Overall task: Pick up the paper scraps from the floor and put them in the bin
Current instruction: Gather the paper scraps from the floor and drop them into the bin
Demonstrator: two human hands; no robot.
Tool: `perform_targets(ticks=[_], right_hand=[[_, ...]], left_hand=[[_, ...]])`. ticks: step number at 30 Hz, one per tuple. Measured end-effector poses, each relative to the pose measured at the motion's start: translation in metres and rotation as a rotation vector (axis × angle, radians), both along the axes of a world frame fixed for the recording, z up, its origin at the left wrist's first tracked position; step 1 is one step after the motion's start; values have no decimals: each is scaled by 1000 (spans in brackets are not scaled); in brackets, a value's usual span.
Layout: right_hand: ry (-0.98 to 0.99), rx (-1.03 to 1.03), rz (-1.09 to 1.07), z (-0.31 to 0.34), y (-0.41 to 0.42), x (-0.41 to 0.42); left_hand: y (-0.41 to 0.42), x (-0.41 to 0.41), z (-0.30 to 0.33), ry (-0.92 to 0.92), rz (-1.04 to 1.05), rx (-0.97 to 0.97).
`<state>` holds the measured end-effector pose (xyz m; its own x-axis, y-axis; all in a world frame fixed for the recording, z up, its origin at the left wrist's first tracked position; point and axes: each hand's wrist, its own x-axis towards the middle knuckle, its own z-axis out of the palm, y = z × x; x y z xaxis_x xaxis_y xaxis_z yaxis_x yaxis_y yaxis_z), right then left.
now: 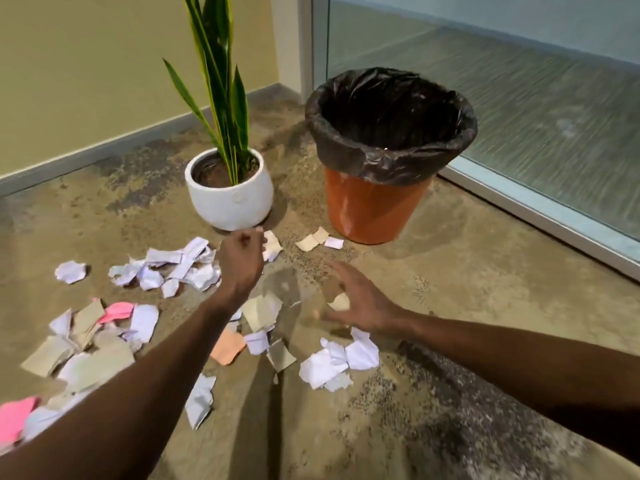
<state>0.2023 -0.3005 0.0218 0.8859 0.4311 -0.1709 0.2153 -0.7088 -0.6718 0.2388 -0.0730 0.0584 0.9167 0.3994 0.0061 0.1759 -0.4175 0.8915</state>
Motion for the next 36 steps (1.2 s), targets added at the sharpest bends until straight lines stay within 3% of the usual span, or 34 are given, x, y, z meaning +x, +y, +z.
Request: perform_targets(ticks=[3,6,9,15,20,23,25,27,32,34,36], right_hand=[[-8,-298,165,-56,-39,-23],[-50,-431,199,-86,-60,-35],[-118,-487,192,-99,-50,-38],[-228,-339,209,-108,27,-31],[-130,-93,299,-94,96,-10],[-165,52,157,-81,99,23],[-219,8,-61,-73,86,58],[-276,-168,-200,-67,68,99],[-117,-439,-125,-78,66,142],[-186,-305,-129,-87,87,127],[-247,-36,-85,-88,111,110]], left_hand=[[36,-37,-49,75,-35,202],[70,-64,-88,186,-79,486],[89,-83,-115,444,-148,715],[93,-84,-137,664,-144,433],[94,-85,-134,679,-142,334],[92,-86,-131,720,-172,350],[91,-84,-129,747,-188,366],[90,-83,-126,776,-204,372],[86,-81,-118,835,-231,376],[85,-80,-115,857,-242,382],[86,-80,-113,871,-266,380]])
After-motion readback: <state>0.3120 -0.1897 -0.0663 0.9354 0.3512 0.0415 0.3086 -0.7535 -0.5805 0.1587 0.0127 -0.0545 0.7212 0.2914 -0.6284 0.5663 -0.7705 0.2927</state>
